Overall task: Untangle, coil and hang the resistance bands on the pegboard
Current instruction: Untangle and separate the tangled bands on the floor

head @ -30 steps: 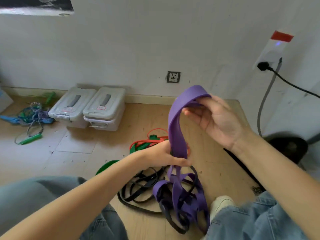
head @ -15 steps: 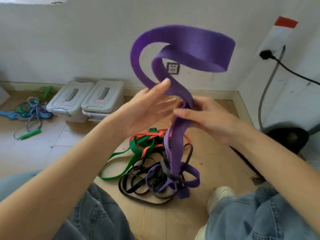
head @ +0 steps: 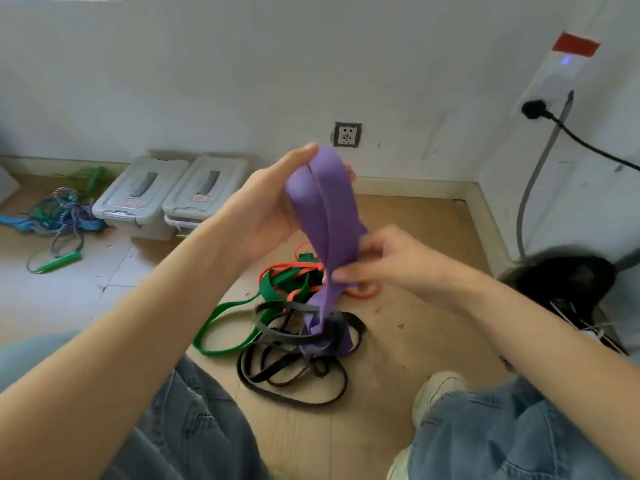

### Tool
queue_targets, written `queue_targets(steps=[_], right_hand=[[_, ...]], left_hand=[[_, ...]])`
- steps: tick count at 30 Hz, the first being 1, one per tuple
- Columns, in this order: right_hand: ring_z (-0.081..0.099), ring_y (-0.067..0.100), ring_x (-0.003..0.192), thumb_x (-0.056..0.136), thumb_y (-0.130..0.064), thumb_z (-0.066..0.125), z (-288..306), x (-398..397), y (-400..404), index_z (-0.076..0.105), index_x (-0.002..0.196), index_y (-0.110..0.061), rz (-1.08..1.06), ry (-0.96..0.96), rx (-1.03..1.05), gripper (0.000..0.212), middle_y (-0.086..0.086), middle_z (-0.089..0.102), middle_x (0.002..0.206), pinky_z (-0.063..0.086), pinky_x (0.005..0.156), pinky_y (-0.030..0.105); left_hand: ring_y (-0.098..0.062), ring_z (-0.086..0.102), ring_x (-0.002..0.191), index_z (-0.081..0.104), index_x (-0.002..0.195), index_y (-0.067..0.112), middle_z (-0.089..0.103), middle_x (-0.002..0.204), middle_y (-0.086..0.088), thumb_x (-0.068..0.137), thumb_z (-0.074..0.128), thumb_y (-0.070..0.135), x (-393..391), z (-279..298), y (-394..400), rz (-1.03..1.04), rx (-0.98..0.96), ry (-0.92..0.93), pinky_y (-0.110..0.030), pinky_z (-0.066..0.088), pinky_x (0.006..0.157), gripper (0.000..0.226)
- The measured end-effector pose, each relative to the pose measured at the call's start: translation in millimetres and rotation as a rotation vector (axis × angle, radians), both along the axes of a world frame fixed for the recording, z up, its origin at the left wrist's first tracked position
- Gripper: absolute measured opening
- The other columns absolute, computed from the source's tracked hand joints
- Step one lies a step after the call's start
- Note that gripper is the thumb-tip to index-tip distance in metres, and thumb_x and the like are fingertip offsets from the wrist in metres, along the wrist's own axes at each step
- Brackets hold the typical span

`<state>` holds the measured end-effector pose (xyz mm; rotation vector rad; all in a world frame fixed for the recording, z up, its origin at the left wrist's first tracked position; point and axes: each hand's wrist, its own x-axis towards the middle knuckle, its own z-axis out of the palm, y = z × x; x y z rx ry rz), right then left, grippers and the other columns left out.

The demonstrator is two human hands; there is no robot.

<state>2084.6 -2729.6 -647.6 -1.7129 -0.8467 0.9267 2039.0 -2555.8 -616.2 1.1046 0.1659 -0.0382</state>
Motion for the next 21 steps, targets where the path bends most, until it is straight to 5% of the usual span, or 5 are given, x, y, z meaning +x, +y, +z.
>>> queue_targets(steps=[3, 6, 9, 15, 21], right_hand=[[0.067, 0.007, 0.066, 0.085, 0.004, 0.057, 16.3, 11.2, 7.8, 0.066, 0.090, -0.006, -0.318, 0.193, 0.271, 0.014, -0.003, 0.071, 0.071, 0.055, 0.062, 0.018], [0.067, 0.007, 0.066, 0.088, -0.001, 0.052, 30.3, 19.9, 10.4, 0.063, 0.089, -0.007, -0.460, 0.359, 0.490, 0.012, -0.001, 0.071, 0.070, 0.052, 0.060, 0.015], [0.066, 0.009, 0.074, 0.085, -0.012, 0.056, 44.2, 28.9, 4.2, 0.063, 0.093, -0.010, -0.502, 0.395, 0.603, 0.011, 0.001, 0.073, 0.081, 0.051, 0.061, 0.015], [0.058, 0.016, 0.114, 0.079, -0.036, 0.066, 24.0, 21.3, -18.4, 0.049, 0.130, -0.023, -0.011, 0.071, -0.048, 0.055, 0.001, 0.058, 0.129, 0.053, 0.088, 0.038], [0.066, 0.015, 0.061, 0.081, -0.010, 0.069, 12.7, -4.6, 12.2, 0.066, 0.087, -0.010, -0.258, 0.023, -0.010, 0.007, 0.005, 0.070, 0.070, 0.050, 0.050, 0.018]], left_hand=[[-0.012, 0.064, 0.095, 0.054, 0.115, 0.016, 0.066, 0.104, 0.002, 0.087, 0.053, 0.043, -0.6, -18.8, 0.2, -0.141, 0.122, -0.013, -0.022, 0.053, 0.082, 0.039], [-0.009, 0.059, 0.110, 0.048, 0.129, 0.019, 0.064, 0.117, 0.006, 0.086, 0.065, 0.020, -11.1, -46.2, -15.9, -0.325, 0.580, -0.095, -0.019, 0.048, 0.090, 0.047], [-0.012, 0.063, 0.081, 0.059, 0.104, 0.008, 0.067, 0.092, -0.007, 0.084, 0.064, 0.004, -9.2, -52.8, -24.0, -0.074, 0.988, -0.145, -0.034, 0.053, 0.081, 0.021], [-0.014, 0.070, 0.067, 0.068, 0.085, 0.008, 0.073, 0.073, -0.004, 0.087, 0.061, 0.013, -7.4, 1.1, -6.8, 0.175, 0.280, -0.173, -0.024, 0.055, 0.057, 0.009], [-0.010, 0.066, 0.081, 0.065, 0.093, 0.010, 0.071, 0.089, -0.004, 0.091, 0.055, 0.026, -13.3, 2.5, -14.6, -0.009, 0.536, 0.020, -0.019, 0.054, 0.075, 0.020]])
